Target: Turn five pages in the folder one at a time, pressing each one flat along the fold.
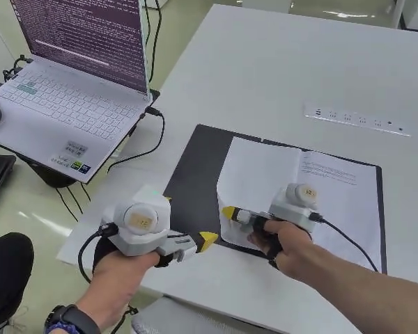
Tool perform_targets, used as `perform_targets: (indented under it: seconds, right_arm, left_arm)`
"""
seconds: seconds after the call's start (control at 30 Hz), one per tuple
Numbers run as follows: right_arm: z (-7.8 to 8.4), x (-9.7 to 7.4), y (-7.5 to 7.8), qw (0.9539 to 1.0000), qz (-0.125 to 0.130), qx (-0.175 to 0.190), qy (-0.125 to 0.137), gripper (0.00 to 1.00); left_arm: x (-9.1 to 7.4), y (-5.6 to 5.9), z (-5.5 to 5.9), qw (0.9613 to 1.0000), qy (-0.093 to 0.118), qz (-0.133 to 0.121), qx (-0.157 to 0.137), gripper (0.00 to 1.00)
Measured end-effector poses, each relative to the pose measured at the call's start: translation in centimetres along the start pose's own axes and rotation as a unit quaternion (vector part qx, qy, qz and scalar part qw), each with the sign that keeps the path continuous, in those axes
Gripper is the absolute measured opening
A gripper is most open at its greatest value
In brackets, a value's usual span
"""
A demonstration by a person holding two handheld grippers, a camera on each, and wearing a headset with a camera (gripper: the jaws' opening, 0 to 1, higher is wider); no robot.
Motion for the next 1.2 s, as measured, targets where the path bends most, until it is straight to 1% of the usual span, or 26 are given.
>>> perform_targets:
  seconds: [0.1,0.23,0.33,0.5,0.6,0.67,0.77,0.9,0.93,1.0,1.1,1.2]
  right_arm:
    - [0.0,0.0,-0.4,0.9999,-0.011,-0.002,0.003,0.19]
    - [0.2,-0.4,-1.2,0.9995,-0.032,-0.008,-0.001,0.29]
    - [0.4,-0.6,-1.3,0.9990,-0.040,-0.020,-0.007,0.32]
    - [0.9,-1.9,-1.7,0.9977,-0.059,-0.031,-0.008,0.40]
    - [0.9,-2.8,-1.2,0.9972,-0.062,-0.040,-0.004,0.43]
    - [0.8,-3.7,-1.1,0.9970,-0.066,-0.039,0.005,0.44]
    - [0.7,-5.0,-0.7,0.9967,-0.068,-0.041,0.015,0.44]
    - [1.2,-6.9,-0.2,0.9959,-0.063,-0.062,0.022,0.45]
    - [1.1,-7.0,-0.1,0.9959,-0.062,-0.062,0.023,0.45]
    - [1.2,-8.1,0.0,0.9958,-0.059,-0.065,0.027,0.44]
    - [1.0,-9.3,0.6,0.9954,-0.055,-0.069,0.036,0.44]
    - [0.9,-10.2,1.2,0.9952,-0.053,-0.069,0.043,0.43]
  left_arm:
    - [0.2,0.2,0.3,1.0000,-0.004,0.003,-0.005,0.70]
    - [0.7,0.1,0.8,0.9999,-0.011,0.005,-0.012,0.68]
    - [1.0,0.1,1.1,0.9997,-0.011,0.007,-0.021,0.67]
    - [1.9,0.2,2.0,0.9993,-0.021,0.013,-0.027,0.63]
    - [2.4,0.1,2.1,0.9989,-0.022,0.015,-0.038,0.59]
    - [2.6,-0.1,2.1,0.9987,-0.019,0.014,-0.046,0.54]
    - [2.9,-0.3,2.1,0.9983,-0.018,0.014,-0.053,0.50]
    - [3.6,-0.2,2.1,0.9986,-0.022,0.019,-0.044,0.44]
    - [3.8,-0.2,2.2,0.9986,-0.024,0.020,-0.043,0.43]
    - [4.1,-0.1,2.3,0.9985,-0.027,0.023,-0.042,0.38]
    - [4.6,-0.1,2.4,0.9980,-0.022,0.028,-0.053,0.28]
    - [5.1,0.2,2.7,0.9976,-0.027,0.033,-0.054,0.23]
Point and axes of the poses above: the centre of the closed fingertips' face, and the gripper's own axes: x roughly forward along the fingers, y roughly to its right, z roughly out of its underside, the point moved 1 cm from there along -x, roughly backward along the fingers, and after that the axes turned 4 degrees about z, right-handed, at the moved point
